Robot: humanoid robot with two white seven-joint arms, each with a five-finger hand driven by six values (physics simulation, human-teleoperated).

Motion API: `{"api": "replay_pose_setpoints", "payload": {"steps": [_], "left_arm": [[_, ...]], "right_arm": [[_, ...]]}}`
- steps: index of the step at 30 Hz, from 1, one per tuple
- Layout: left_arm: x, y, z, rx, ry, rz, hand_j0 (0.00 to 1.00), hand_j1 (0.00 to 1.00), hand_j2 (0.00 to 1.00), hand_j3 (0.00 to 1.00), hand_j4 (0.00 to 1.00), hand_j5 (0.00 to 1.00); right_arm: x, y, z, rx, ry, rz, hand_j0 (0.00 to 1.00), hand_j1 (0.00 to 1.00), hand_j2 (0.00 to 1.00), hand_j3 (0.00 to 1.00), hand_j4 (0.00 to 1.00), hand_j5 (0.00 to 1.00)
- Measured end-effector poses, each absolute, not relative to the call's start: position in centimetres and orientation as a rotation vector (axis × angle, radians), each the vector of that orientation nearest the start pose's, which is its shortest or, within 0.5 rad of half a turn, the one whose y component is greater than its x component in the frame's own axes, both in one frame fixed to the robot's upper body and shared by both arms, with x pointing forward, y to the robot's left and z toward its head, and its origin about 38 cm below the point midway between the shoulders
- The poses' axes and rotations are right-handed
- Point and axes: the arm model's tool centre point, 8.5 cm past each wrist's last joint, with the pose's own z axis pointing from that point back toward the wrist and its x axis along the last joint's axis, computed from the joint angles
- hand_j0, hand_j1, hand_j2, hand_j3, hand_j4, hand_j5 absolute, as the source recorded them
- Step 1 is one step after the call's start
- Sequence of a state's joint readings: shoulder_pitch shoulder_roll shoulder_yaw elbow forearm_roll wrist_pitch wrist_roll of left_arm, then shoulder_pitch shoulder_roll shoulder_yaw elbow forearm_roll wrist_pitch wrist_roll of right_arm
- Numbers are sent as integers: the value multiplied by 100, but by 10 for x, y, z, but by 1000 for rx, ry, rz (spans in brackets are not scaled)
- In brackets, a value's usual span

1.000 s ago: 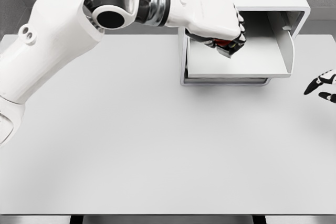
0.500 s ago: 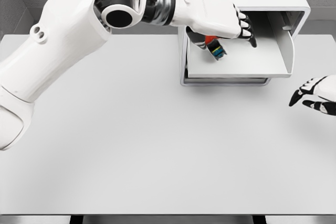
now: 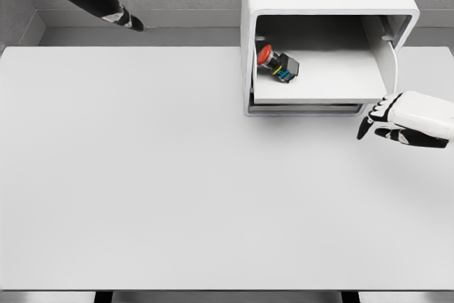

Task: Slide open multi-storey tabletop storage cabinets and put open load switch and slide close multi-storey tabletop storage cabinets

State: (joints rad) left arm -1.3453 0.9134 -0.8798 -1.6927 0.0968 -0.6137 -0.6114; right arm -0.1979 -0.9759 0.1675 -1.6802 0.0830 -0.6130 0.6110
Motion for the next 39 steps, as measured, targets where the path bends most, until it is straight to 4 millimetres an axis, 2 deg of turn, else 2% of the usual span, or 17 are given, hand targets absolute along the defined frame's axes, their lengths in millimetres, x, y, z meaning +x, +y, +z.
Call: {"api": "replay_pose_setpoints", "payload": {"steps": [2,5,8,10,15,20,25,30,31,32,33,36,39], "left_arm": [[388,227,475,-469,2032,2469,100,100,100,100,100,100],[389,238,463,-458,2039,2519,100,100,100,100,100,100],[395,241,428,-388,2007,2632,100,100,100,100,100,100],[398,244,416,-383,1981,2679,100,100,100,100,100,100],[402,250,405,-388,1960,2729,100,100,100,100,100,100],[403,258,396,-399,1945,2769,100,100,100,100,100,100],[403,260,395,-414,1931,2780,100,100,100,100,100,100],[403,260,395,-417,1928,2782,100,100,100,100,100,100],[403,260,395,-418,1928,2782,100,100,100,100,100,100],[403,260,395,-418,1928,2782,100,100,100,100,100,100],[403,260,395,-419,1928,2780,100,100,100,100,100,100],[404,260,396,-421,1929,2778,100,100,100,100,100,100],[404,260,394,-414,1932,2781,100,100,100,100,100,100]], "right_arm": [[355,-357,235,-236,-1536,1879,50,50,50,50,50,50],[357,-350,231,-214,-1539,1891,50,50,50,50,50,50],[363,-346,238,-234,-1555,1905,51,51,51,51,51,51],[367,-343,241,-240,-1565,1912,51,51,51,51,51,51],[381,-338,247,-259,-1580,1913,51,51,51,51,51,51],[397,-332,241,-250,-1568,1910,52,52,52,52,52,52],[405,-330,226,-225,-1536,1901,53,53,53,53,53,53],[415,-332,232,-249,-1543,1884,55,55,55,55,55,55],[416,-333,231,-248,-1542,1882,59,59,59,59,59,59],[414,-333,228,-242,-1534,1880,92,92,92,92,92,92],[412,-334,223,-232,-1524,1880,100,100,100,100,100,100],[393,-333,203,-176,-1480,1904,100,100,100,100,100,100],[388,-330,214,-187,-1489,1944,100,100,100,100,100,100]]}}
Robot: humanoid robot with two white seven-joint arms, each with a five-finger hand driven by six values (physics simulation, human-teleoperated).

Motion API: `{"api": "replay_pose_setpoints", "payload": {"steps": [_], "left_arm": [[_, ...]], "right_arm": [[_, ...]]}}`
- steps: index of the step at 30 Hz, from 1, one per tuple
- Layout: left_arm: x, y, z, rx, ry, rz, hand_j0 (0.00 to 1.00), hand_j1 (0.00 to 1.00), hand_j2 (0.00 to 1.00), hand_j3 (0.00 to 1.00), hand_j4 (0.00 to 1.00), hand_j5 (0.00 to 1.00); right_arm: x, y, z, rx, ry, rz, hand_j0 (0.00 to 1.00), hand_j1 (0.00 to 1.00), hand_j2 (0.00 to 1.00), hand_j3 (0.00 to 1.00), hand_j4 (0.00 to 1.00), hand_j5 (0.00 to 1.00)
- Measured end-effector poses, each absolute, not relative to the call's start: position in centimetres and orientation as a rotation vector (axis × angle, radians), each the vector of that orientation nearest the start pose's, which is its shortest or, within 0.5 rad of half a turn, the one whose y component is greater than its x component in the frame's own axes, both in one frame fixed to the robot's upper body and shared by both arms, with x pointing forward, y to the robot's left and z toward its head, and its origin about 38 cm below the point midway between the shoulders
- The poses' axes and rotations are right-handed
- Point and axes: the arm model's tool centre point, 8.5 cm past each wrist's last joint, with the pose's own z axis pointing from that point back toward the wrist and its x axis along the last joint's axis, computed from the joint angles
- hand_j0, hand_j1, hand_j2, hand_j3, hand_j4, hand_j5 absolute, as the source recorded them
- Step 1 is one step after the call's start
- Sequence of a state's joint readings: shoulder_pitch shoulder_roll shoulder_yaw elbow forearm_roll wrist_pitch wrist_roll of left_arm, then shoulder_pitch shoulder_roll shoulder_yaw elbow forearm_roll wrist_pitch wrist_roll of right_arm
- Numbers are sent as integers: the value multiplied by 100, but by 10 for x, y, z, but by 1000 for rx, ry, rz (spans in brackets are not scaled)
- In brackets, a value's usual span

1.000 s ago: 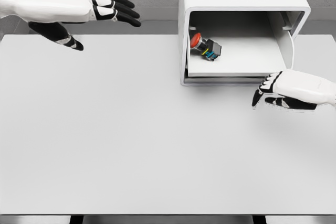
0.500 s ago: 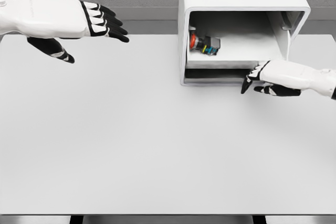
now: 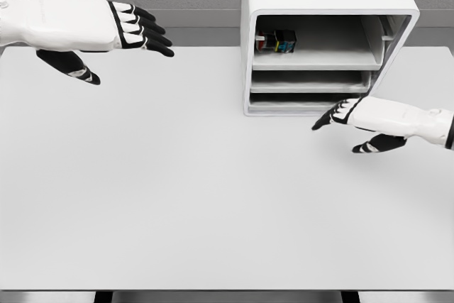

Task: Slide open multi-storey tabletop storage cabinets and put open load switch and slide close multi-storey tabletop storage cabinets

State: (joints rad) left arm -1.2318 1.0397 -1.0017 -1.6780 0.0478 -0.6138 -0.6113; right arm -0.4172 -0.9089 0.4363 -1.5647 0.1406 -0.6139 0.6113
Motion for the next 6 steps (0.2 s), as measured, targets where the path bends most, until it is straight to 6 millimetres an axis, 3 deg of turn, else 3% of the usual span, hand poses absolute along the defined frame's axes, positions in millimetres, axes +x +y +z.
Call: {"api": "replay_pose_setpoints", "payload": {"steps": [6], "left_arm": [[404,260,393,-411,1931,2785,100,100,100,100,100,100]], "right_arm": [[384,-328,218,-190,-1491,1966,100,100,100,100,100,100]]}}
